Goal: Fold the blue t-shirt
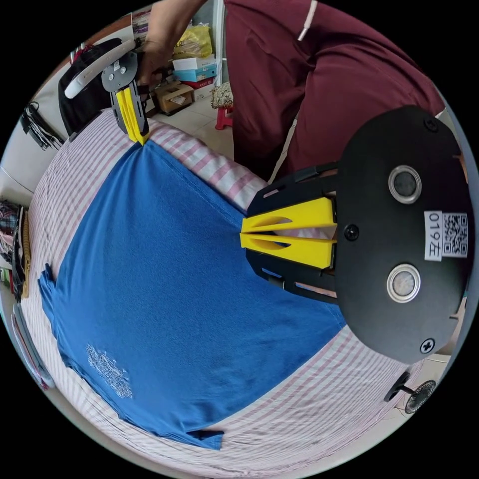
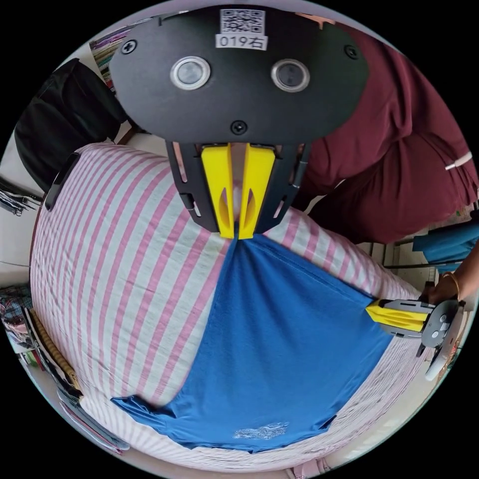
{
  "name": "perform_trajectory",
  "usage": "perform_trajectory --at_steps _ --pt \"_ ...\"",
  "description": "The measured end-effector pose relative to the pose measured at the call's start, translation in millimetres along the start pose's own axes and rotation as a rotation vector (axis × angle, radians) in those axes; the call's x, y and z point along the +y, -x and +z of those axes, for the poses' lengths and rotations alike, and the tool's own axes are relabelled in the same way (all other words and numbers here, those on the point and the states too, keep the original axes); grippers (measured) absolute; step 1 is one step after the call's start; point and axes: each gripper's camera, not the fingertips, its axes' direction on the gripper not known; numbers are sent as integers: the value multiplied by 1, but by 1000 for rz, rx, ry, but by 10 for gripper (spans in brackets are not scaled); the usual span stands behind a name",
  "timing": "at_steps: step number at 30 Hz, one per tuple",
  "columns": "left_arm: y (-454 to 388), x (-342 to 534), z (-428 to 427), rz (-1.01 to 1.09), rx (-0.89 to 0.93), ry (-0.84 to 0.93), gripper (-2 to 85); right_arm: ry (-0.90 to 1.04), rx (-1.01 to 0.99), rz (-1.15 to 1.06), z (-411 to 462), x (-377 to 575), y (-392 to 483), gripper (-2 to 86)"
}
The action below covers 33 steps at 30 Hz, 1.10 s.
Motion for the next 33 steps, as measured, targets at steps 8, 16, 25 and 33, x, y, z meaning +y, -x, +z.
perform_trajectory --at_steps 8,16,25,33 --pt "-15 59 -2 -208 -85 -131 6 -64 -26 -7 7 15 15 9" --pt "5 178 -20 -522 -82 -283 5 -138 59 -220 -8 26 53 52" --pt "41 233 -15 -330 -214 -234 6 -364 53 -764 -9 -12 218 47" --pt "94 275 5 -460 -71 -307 6 -367 131 -873 40 -43 343 45"
